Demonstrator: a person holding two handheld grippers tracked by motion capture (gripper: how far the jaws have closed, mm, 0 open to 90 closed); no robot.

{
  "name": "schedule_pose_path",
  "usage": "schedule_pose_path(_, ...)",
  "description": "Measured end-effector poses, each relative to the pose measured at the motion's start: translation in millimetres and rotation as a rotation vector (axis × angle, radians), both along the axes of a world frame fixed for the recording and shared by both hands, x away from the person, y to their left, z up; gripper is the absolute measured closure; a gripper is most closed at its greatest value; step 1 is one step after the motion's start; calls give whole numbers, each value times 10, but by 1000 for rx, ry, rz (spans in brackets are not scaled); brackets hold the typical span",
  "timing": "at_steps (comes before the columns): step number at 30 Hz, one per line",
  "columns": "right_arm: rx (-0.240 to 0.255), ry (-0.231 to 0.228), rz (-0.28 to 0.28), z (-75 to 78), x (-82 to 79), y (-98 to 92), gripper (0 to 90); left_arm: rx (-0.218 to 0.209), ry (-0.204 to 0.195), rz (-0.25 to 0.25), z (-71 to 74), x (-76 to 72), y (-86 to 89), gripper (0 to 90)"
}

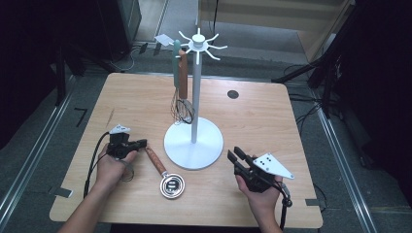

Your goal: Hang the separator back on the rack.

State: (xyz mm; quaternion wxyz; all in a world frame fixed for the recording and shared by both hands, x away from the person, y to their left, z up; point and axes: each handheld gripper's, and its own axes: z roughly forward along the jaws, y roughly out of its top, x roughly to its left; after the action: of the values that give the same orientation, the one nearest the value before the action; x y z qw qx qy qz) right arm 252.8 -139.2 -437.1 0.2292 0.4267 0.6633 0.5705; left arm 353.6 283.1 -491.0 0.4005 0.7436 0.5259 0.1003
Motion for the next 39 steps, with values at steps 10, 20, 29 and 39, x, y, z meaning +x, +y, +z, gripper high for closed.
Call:
schedule_pose_path(10, -33, 44, 133, -137, -123, 357, 722, 12, -15, -23, -9, -207, -78, 900)
schedule_pose_path(20, -106, 80, 245, -330, -201, 678, 764, 7, -13, -25, -13, -323, -100, 900)
schedule_pose_path(29, -203, 162, 357, -508, -269, 941, 862, -7, -11, -6, -17, -367, -89, 900)
schedule_pose_path(39, -337, 247, 418, -660, -265, 1104, 872, -7, -8, -22, -20, -427, -153, 900)
